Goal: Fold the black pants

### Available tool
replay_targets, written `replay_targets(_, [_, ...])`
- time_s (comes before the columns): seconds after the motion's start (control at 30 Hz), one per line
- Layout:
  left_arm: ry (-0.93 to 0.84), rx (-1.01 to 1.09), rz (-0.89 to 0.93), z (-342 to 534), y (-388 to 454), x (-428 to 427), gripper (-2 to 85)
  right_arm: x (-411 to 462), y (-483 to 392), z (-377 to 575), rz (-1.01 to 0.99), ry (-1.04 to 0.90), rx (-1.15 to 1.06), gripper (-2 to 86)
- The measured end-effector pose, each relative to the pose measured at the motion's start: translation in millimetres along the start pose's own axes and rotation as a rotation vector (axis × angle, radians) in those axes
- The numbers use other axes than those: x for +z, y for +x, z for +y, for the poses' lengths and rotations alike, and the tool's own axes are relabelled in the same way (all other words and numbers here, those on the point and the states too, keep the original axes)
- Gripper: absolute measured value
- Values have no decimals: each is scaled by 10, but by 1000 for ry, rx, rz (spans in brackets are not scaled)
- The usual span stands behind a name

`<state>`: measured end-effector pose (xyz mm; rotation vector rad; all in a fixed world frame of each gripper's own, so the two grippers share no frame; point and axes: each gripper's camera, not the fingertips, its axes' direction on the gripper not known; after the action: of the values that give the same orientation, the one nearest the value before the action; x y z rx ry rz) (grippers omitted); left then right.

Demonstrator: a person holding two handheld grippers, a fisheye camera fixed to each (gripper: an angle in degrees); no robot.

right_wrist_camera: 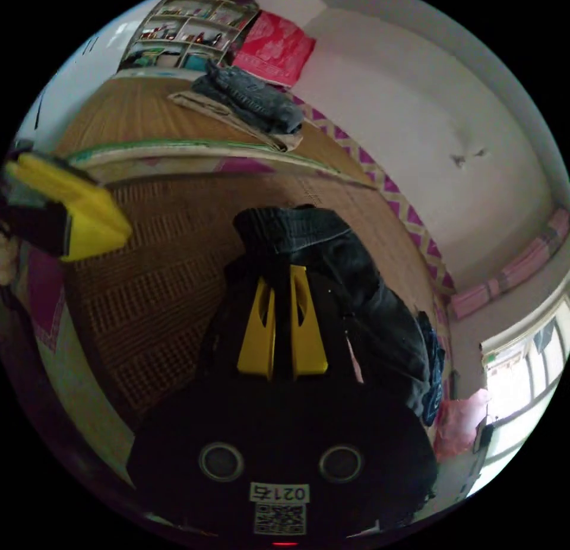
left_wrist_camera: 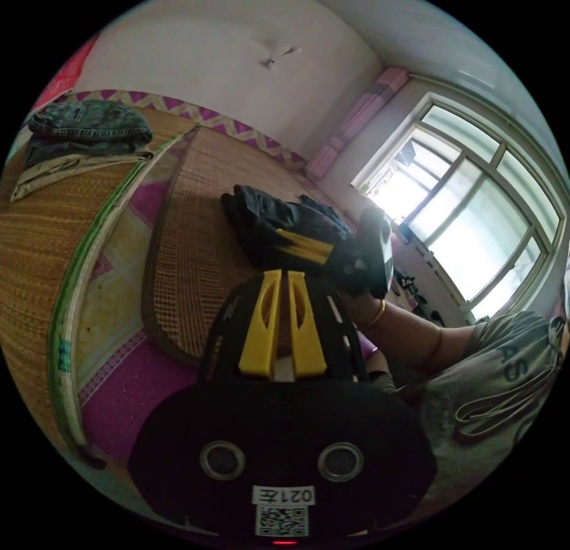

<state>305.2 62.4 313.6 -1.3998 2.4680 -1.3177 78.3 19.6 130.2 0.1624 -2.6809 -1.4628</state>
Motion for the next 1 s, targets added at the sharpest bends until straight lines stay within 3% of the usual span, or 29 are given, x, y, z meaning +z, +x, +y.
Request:
replay_targets(0.1, [17,27,7,-273,-33,-118,3,-195,93,63,-89,-46,-56,48])
replay_targets(0.17, [38,78,34,-556,-25,-164,22,-461,502,286,-146,12,46,55])
replay_targets(0.33, [32,237,-22,-1256,54,37,33,-226,1464,931,80,-97,402,70])
replay_targets(0.4, [-107,220,-150,-1461,-89,288,20,268,1571,1158,-19,-261,389,61])
replay_targets(0.43, [-274,156,-227,-1526,-285,486,3,527,1570,1322,-102,-319,391,60])
replay_targets(0.5, [-211,117,-134,-1575,-508,349,-5,516,1634,1478,-117,-214,423,54])
replay_targets(0.63, [-167,-24,3,-1828,-853,30,-7,574,1909,1527,-165,-251,412,39])
replay_targets(0.77, [75,-83,14,-2104,-1100,-569,3,518,2730,1867,-281,-41,707,68])
replay_targets(0.8, [72,-104,10,-2162,-1155,-609,6,584,2844,1913,-313,-42,737,79])
replay_targets(0.87, [-50,-220,68,-2411,-1435,-619,135,982,3264,2110,-488,-69,822,111])
replay_targets(1.0, [-250,-300,227,-2616,-1663,-471,201,1630,3706,2461,-742,-114,954,126])
